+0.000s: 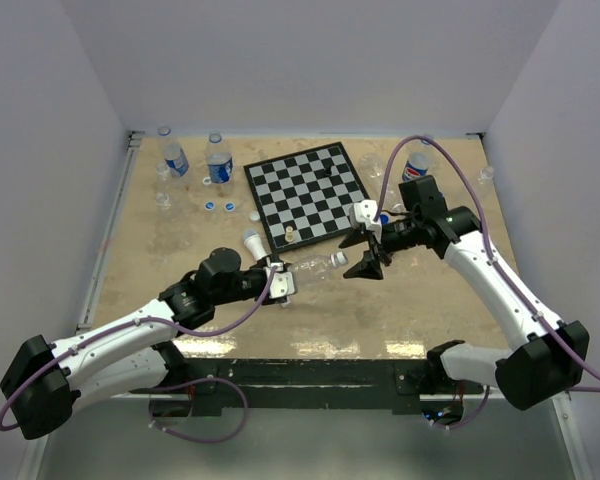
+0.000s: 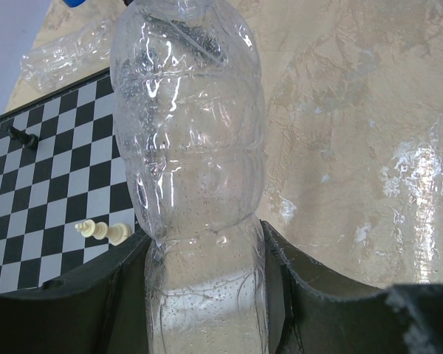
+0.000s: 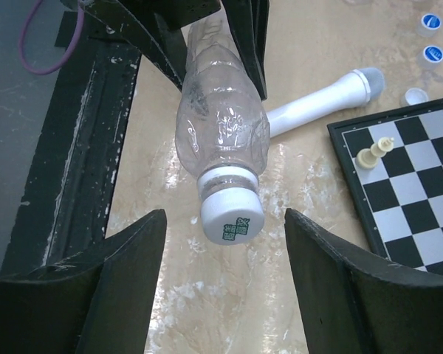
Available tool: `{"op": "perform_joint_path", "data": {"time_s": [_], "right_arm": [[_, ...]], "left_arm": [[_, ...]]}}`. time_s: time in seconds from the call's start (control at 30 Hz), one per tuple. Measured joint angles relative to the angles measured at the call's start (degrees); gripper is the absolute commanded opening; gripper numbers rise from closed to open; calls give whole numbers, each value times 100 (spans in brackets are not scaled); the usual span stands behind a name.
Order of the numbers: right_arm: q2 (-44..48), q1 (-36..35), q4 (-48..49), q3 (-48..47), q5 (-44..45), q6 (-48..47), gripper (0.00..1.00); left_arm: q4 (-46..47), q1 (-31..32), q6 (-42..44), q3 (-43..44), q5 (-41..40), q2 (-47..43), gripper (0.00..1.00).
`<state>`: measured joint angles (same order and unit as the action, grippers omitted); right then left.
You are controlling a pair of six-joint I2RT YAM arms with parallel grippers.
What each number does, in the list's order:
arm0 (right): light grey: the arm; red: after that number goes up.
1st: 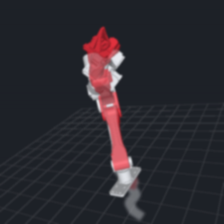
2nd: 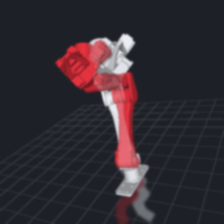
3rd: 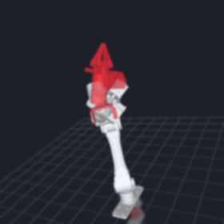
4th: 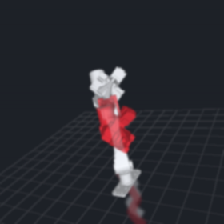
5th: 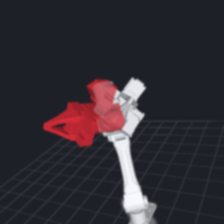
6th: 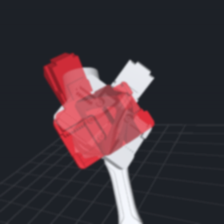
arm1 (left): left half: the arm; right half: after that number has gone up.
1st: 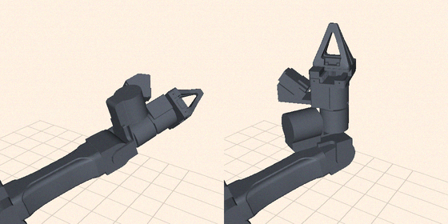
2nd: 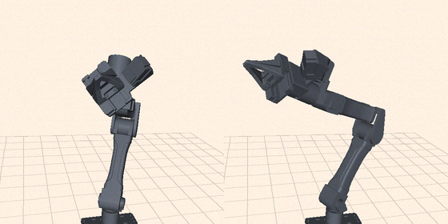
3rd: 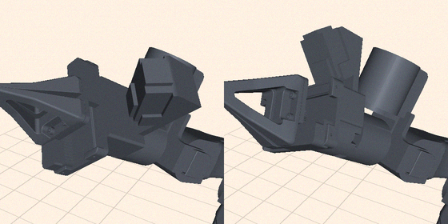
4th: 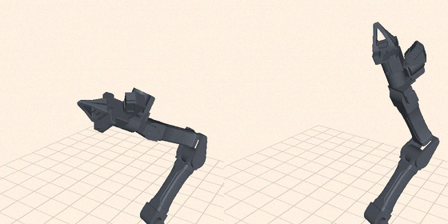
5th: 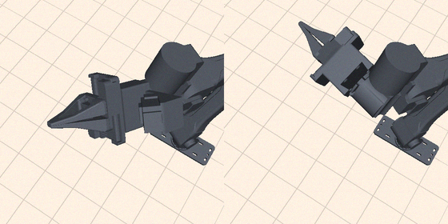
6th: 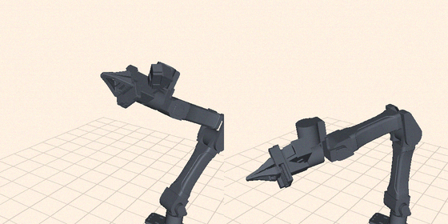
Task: Unscrew the bottle caps
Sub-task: Unscrew the bottle cap from the plastic bottle.
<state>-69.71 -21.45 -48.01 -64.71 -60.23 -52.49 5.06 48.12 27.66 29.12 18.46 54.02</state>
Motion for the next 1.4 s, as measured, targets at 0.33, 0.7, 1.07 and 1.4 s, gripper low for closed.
{"op": "perform_joint_path", "data": {"time_s": [0.33, 0.7, 1.07, 1.4], "right_arm": [[-149, -2, -247, -118, -133, 7, 49], [-302, -2, -940, -433, -210, -1051, 0], [140, 15, -1475, -581, 229, -4430, 2], [295, 562, -1331, -610, 710, -4817, 8]], "left_arm": [[-2, 0, 0, 0, 7, 0, 3], [24, 4, 7, 0, 149, -4, 3], [280, 9, 13, 0, 170, -35, 3], [94, -4, 0, 0, 107, -63, 3]]}}
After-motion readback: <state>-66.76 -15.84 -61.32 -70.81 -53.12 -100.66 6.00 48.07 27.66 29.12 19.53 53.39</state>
